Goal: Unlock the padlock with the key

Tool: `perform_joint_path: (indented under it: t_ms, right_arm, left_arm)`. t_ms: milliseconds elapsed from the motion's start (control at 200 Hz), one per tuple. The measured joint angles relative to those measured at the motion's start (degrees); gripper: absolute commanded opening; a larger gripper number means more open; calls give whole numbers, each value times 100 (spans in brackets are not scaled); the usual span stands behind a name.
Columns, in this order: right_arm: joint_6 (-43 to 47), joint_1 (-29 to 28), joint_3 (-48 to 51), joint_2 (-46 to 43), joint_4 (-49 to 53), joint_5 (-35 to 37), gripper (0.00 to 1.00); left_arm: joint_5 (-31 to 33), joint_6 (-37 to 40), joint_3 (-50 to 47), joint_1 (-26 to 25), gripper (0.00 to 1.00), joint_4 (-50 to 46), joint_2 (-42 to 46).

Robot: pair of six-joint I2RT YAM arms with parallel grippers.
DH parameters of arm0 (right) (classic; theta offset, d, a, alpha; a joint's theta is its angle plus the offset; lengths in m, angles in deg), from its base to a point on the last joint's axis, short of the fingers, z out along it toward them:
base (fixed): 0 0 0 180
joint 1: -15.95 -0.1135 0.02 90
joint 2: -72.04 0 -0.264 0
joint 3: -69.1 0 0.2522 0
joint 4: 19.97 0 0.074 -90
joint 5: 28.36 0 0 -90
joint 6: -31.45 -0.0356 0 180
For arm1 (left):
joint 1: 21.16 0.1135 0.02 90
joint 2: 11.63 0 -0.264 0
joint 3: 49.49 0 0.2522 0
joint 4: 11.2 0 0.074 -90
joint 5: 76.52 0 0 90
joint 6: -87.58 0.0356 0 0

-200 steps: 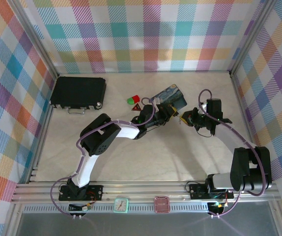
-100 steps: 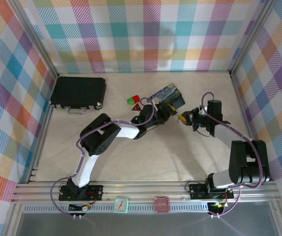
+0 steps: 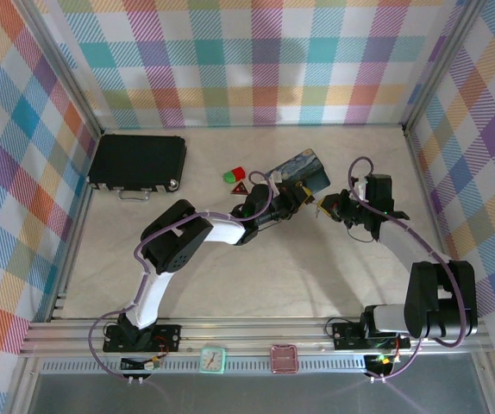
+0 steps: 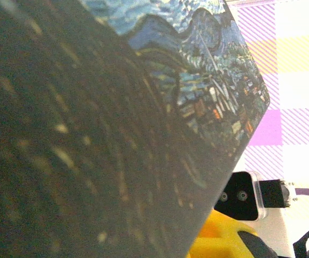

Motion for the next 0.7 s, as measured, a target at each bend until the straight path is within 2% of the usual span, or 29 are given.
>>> perform_joint_path:
  t_ms: [105, 245, 425, 560, 700]
  right_arm:
    - [-258, -26, 4, -31, -9, 76, 0]
    - [-1102, -138, 367, -363, -326, 387, 0]
    - [-2166, -640, 1228, -1226, -765, 1475, 0]
    - [-2531, -944, 1580, -1576, -1027, 2144, 0]
    - [-2658, -1086, 1716, -1414, -1510, 2315, 0]
  left_arm:
    - [4, 0, -2, 0, 0, 2, 0]
    - [2, 2, -22, -35, 0, 26, 0]
    - [37, 0, -190, -184, 0, 59, 0]
    - [138, 2, -223, -258, 0, 61, 0]
    - [310, 0, -238, -260, 0, 57, 0]
